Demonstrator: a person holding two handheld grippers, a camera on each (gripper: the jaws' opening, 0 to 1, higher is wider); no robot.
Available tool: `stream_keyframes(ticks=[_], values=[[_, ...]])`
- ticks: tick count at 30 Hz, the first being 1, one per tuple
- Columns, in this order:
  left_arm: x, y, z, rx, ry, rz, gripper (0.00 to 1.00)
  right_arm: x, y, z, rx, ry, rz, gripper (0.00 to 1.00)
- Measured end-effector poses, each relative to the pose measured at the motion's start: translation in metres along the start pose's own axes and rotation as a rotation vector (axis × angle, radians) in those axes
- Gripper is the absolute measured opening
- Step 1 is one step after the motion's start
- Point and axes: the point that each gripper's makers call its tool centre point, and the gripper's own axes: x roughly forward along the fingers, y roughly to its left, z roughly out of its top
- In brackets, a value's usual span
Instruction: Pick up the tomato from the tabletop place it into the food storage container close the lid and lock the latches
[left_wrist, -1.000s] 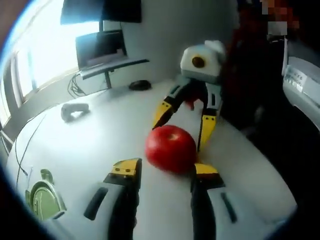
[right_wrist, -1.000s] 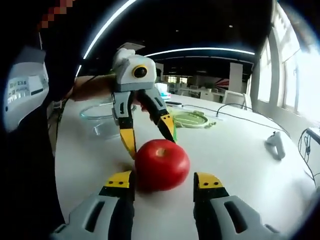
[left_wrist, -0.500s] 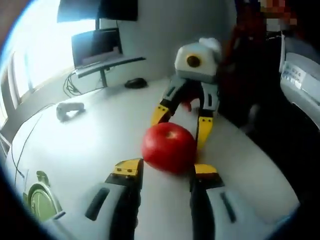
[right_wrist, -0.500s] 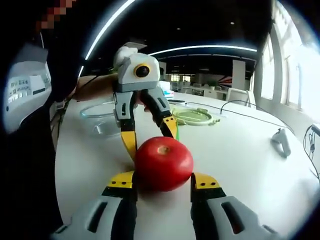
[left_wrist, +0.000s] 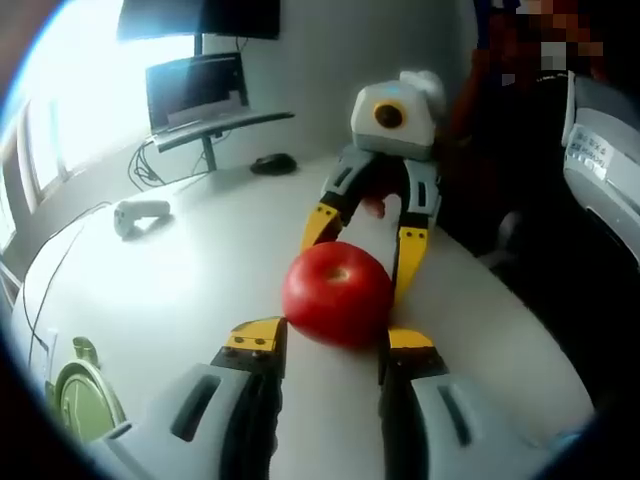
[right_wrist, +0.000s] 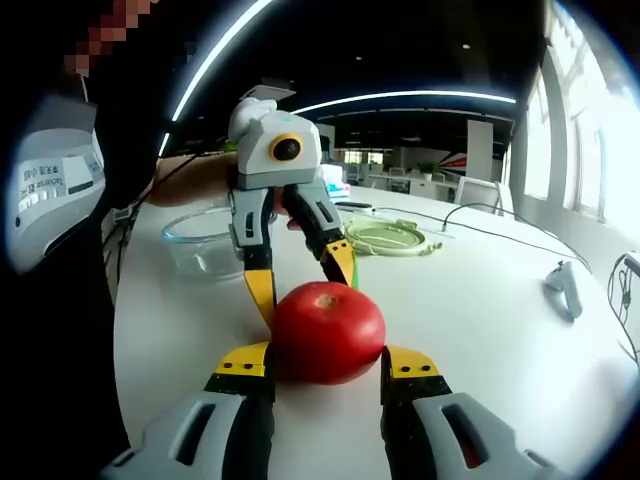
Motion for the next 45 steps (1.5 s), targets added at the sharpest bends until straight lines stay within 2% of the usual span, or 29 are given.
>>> stream_keyframes(ticks=[8,17,20,27,32,37,45], values=[[-0.008,0.000,0.014,0.011,-0.027,0.010,0.28,-0.006,-0.001,0.012,0.006,-0.027,-0.001,0.37],[-0.031,-0.002,0.024,0.007,-0.044,0.045,0.27,-0.005,0.004,0.034,-0.020,-0.045,0.012,0.37],[-0.043,-0.004,0.027,0.013,-0.048,0.063,0.27,-0.003,0.008,0.044,-0.030,-0.051,0.020,0.37],[-0.083,-0.007,0.035,0.013,-0.075,0.133,0.27,0.008,0.021,0.080,-0.083,-0.073,0.047,0.37],[-0.112,-0.013,0.031,-0.003,-0.080,0.172,0.27,0.021,0.039,0.099,-0.106,-0.084,0.093,0.37],[-0.146,-0.020,0.024,-0.061,-0.112,0.230,0.27,0.041,0.059,0.117,-0.099,-0.109,0.157,0.37],[-0.179,-0.036,-0.008,-0.100,-0.078,0.318,0.27,0.080,0.094,0.116,-0.152,-0.068,0.274,0.37]])
